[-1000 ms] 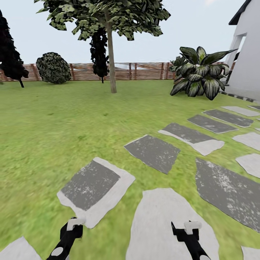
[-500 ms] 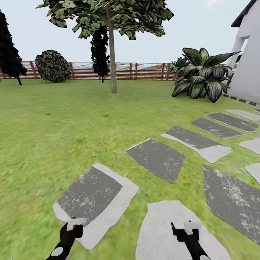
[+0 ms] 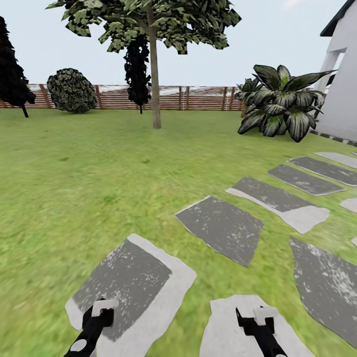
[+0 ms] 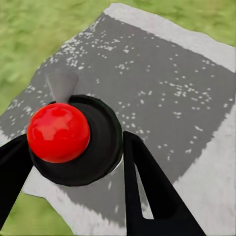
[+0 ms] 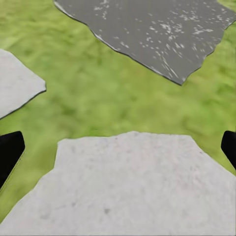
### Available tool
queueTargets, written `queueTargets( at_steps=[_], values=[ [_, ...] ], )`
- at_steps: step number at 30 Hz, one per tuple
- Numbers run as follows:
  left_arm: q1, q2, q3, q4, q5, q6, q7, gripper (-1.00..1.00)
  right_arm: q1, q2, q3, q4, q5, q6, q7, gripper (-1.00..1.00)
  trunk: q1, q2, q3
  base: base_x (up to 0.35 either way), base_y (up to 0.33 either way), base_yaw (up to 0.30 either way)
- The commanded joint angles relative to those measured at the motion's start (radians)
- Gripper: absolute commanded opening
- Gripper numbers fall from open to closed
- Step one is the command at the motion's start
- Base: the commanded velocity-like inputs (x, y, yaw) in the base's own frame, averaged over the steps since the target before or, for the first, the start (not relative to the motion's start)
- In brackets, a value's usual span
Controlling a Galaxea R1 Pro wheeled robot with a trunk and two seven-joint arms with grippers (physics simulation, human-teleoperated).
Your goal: In the garden, pick up the pesticide atomizer on the floor and spray pesticide onto both trees until each tree trunk is fully covered.
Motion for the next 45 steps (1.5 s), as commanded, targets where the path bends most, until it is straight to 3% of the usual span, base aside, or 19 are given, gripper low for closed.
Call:
queueTargets(
  at_steps=[1, 45],
  values=[
    [0.000, 0.000, 0.000, 0.000, 0.000, 0.000, 0.000, -1.00, 0.001, 0.000, 0.001, 0.000, 0.000, 0.000, 0.000, 1.00, 0.000, 0.000, 0.000, 0.330, 0.089, 0.000],
    [0.012, 0.000, 0.000, -0.001, 0.000, -0.002, 0.000, -1.00, 0.002, 0.001, 0.001, 0.000, 0.000, 0.001, 0.001, 1.00, 0.000, 0.000, 0.000, 0.330, 0.089, 0.000]
  ],
)
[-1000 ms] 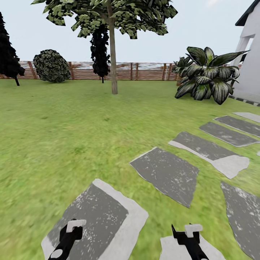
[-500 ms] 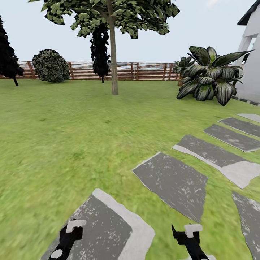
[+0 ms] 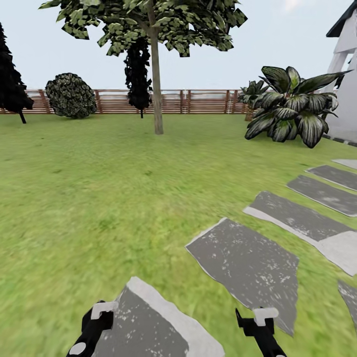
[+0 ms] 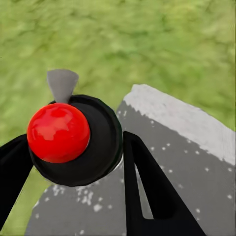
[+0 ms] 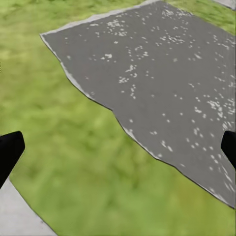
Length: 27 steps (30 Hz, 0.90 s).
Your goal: In the garden, pick up the pesticide atomizer on the floor and spray pesticide onto both trees until each tree trunk is fully covered.
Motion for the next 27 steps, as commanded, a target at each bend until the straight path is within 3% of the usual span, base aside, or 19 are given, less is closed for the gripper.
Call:
queueTargets(
  at_steps=[1, 27],
  values=[
    [0.000, 0.000, 0.000, 0.000, 0.000, 0.000, 0.000, -1.00, 0.000, 0.000, 0.000, 0.000, 0.000, 0.000, 0.000, 1.00, 0.000, 0.000, 0.000, 0.330, 0.089, 0.000],
    [0.000, 0.000, 0.000, -0.001, 0.000, 0.000, 0.000, -1.00, 0.000, 0.000, 0.000, 0.000, 0.000, 0.001, 0.000, 1.00, 0.000, 0.000, 0.000, 0.330, 0.089, 0.000]
  ],
)
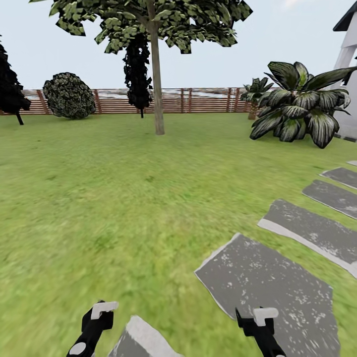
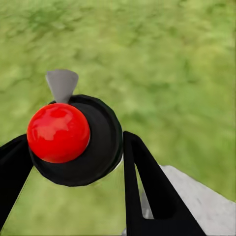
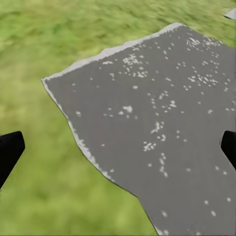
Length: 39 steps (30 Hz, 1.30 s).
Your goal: In the garden, pick up the pesticide atomizer on the floor and spray pesticide onto both trees until each tree trunk is fully covered.
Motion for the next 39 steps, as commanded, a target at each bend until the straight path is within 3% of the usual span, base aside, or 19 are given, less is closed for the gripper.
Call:
queueTargets(
  at_steps=[1, 39],
  values=[
    [0.000, 0.000, 0.000, 0.000, 0.000, 0.000, 0.000, -1.00, 0.000, 0.000, 0.000, 0.000, 0.000, 0.000, 0.000, 1.00, 0.000, 0.000, 0.000, 0.330, 0.089, 0.000],
    [0.000, 0.000, 0.000, 0.000, 0.000, 0.000, 0.000, -1.00, 0.000, 0.001, -0.002, -0.002, -0.002, -0.001, -0.002, 1.00, 0.000, 0.000, 0.000, 0.330, 0.089, 0.000]
  ],
)
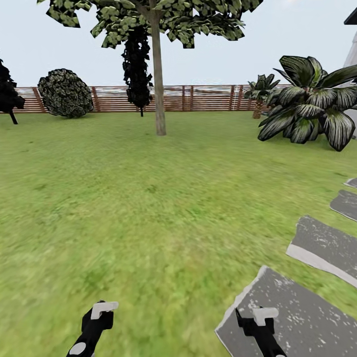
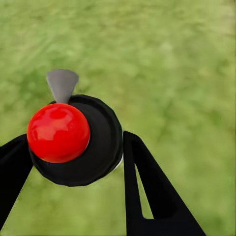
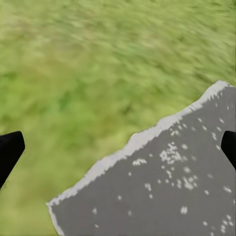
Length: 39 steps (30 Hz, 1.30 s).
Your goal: In the garden, pick up the pesticide atomizer on the floor and spray pesticide onto both trees until each tree trunk is fully covered.
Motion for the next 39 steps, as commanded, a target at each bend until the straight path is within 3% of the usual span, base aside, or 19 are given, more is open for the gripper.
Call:
queueTargets(
  at_steps=[1, 39],
  values=[
    [0.000, 0.000, 0.000, 0.000, 0.000, 0.000, 0.000, -1.00, 0.000, 0.000, 0.000, 0.000, 0.000, 0.000, 0.000, 1.00, 0.000, 0.000, 0.000, 0.330, 0.089, 0.000],
    [0.000, 0.000, 0.000, 0.000, 0.000, 0.000, 0.000, -1.00, 0.000, 0.000, 0.001, 0.001, 0.001, 0.000, 0.002, 1.00, 0.000, 0.000, 0.000, 0.330, 0.089, 0.000]
  ],
)
